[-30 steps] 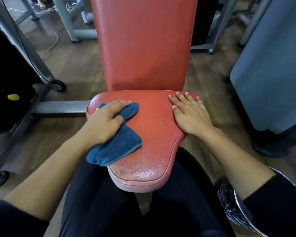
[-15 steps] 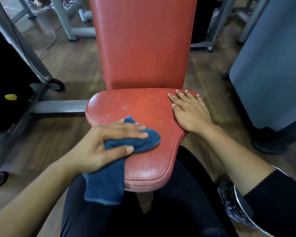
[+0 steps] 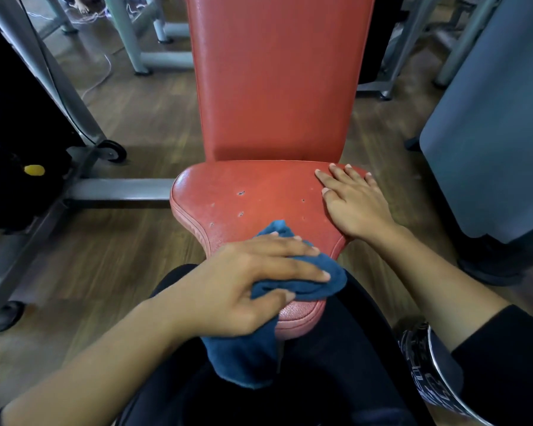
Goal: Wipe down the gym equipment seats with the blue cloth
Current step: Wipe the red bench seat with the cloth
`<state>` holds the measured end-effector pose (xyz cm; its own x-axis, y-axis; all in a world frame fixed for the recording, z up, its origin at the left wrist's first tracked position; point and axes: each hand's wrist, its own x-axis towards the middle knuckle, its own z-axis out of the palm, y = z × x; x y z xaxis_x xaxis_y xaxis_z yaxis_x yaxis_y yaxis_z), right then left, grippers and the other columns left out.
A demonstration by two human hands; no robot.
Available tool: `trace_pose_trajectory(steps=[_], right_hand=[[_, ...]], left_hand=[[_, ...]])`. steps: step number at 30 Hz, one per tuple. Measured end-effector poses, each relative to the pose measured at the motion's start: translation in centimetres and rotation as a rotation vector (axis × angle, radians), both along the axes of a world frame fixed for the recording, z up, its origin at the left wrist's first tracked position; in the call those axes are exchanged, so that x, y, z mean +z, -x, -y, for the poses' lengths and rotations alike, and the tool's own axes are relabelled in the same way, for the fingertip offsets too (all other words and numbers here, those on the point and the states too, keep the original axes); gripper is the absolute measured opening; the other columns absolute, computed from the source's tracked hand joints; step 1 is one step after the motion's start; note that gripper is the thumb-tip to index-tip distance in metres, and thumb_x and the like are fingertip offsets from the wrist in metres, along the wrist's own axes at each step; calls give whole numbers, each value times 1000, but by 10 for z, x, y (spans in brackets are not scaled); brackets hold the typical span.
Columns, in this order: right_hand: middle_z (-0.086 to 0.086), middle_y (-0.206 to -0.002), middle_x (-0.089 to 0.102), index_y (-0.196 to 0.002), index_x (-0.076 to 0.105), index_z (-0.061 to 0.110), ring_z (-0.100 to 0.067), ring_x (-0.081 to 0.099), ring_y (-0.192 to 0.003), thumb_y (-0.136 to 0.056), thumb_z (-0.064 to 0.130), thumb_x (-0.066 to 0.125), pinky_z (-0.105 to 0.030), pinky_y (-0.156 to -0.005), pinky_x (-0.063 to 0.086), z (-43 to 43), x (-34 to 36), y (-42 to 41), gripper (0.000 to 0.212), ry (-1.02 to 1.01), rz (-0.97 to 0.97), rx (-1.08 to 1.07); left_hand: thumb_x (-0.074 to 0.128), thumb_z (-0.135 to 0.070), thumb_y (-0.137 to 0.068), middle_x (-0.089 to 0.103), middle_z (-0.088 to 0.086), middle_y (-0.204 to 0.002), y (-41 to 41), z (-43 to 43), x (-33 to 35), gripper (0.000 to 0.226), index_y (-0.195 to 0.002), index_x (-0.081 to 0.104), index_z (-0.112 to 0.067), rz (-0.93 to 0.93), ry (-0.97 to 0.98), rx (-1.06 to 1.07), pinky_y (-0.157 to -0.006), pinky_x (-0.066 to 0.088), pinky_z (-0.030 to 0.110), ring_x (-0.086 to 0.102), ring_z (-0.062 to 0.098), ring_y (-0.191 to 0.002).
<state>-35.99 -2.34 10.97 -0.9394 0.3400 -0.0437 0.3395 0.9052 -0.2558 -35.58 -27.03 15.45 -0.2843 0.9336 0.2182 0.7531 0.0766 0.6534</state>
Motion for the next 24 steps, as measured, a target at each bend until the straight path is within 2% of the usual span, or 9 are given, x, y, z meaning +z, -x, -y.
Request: trace_pose_trajectory(steps=[4,9,14,17,21,22,24], right_hand=[[5,-160,12,-150,23,35,-16,4,-148,-101,33,24,-42,-119,-2,0,3,1,49,7,31,2],[4,-160,13,-150,23,35,-18,4,-148,-101,33,24,-43,-119,-3,3,4,3,49,4,43,-15],[3,-160,12,-150,21,35,-20,5,-148,-100,33,24,-46,-118,-1,5,5,8,50,-25,69,-27],[4,-160,14,-150,23,36,-19,6,-148,-100,34,24,-46,-119,-1,6,4,10,50,-29,56,-42],[5,-160,15,-149,24,38,-18,6,-148,-99,36,23,-46,-119,-2,7,2,12,51,-38,38,-58],[5,-160,15,-149,24,38,-17,6,-148,-98,36,23,-46,-119,-2,7,1,13,51,-40,35,-64],[5,-160,16,-149,25,39,-17,7,-148,-98,36,24,-46,-119,-2,7,1,14,51,-38,26,-73]], left_hand=[[62,-3,-83,59,-4,-131,36,19,-9,41,-121,64,-18,72,-28,103,-112,33,32,47,7,-129],[58,-14,-78,62,-13,-123,69,-2,-16,43,-118,64,-27,117,-17,356,-113,30,30,49,-3,-123],[57,-13,-81,59,-10,-130,32,-10,-13,43,-122,64,-25,103,-31,268,-111,28,19,44,-2,-128],[56,-7,-83,58,-7,-131,41,18,-22,44,-124,61,-23,106,-76,281,-112,28,21,44,1,-130],[51,-20,-82,56,-5,-133,91,47,-43,45,-125,58,-29,-27,-74,541,-112,32,33,46,7,-130],[51,-19,-81,57,-5,-131,102,46,-46,45,-124,59,-30,-38,-86,610,-111,33,31,47,8,-128],[53,-11,-80,61,-6,-125,118,35,-46,43,-118,64,-29,41,-134,741,-106,34,18,52,7,-122]])
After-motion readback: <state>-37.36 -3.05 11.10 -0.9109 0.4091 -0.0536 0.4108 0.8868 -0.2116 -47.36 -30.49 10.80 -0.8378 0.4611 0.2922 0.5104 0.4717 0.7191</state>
